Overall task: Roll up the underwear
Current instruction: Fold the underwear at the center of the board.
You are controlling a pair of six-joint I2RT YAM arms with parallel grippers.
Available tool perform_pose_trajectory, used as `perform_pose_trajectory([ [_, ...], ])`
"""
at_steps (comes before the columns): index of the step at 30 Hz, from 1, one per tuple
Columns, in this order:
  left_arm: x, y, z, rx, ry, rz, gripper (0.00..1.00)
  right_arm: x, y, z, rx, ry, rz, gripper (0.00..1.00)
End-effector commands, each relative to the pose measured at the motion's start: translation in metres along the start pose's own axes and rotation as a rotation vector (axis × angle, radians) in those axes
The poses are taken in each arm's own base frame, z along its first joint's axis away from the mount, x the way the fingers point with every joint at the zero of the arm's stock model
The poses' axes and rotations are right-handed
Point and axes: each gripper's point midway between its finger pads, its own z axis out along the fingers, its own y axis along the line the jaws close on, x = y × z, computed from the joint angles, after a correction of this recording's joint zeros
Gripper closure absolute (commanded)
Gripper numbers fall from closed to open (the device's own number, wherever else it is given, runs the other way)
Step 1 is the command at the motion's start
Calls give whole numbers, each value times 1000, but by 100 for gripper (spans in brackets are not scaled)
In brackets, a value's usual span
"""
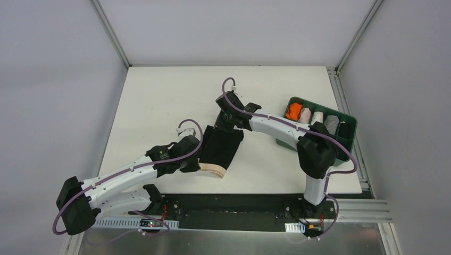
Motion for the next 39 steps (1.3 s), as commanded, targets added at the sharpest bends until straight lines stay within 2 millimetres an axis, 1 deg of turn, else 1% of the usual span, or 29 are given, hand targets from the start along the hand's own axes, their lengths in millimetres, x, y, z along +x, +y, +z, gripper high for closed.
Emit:
perform_pose_trajectory([
  [1, 5, 24, 2, -91, 0, -35, 100, -27, 19, 1, -37, -81, 0, 100],
  [11, -5, 34, 7, -158, -41, -61, 100, -28, 15, 18, -5, -89, 5, 100],
  [17, -18, 34, 2, -174, -91, -59, 100, -30, 15, 21, 3, -103, 7, 100],
  [20, -20, 39, 2, -206, -105, -58, 100, -28, 14, 27, 9, -93, 7, 100],
  [26, -24, 57, 7, -308, -134, -59, 100, -26, 12, 38, 25, -83, 4, 100],
  [32, -41, 74, 6, -412, -226, -36, 100, -24, 10, 48, 45, -73, -26, 100],
  [34, -44, 77, 4, -427, -246, -23, 100, -27, 10, 49, 49, -80, -27, 100],
  [39, -49, 75, 2, -424, -249, 14, 100, -33, 9, 45, 53, -106, -18, 100],
])
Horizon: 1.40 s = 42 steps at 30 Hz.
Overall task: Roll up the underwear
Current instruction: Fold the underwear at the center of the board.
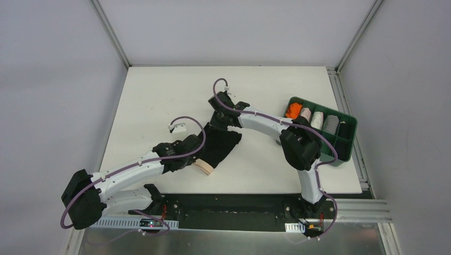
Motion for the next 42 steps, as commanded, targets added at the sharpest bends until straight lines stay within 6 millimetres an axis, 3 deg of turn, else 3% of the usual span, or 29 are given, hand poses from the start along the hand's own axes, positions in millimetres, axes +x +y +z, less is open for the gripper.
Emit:
perform_pose_trajectory([
  [1, -10, 16, -4, -66, -24, 72, 100, -34, 6, -10, -4, -114, 5, 100],
  [19, -19, 16, -3, -84, -51, 113, 100, -48, 3, -44, -29, -189, 33, 100],
  [28, -23, 27, 11, -179, -85, 115, 100, -54, 8, -30, -14, -196, 17, 100],
  [42, -37, 18, 34, -262, -92, 112, 100, -58, 4, -12, 12, -185, 27, 100],
])
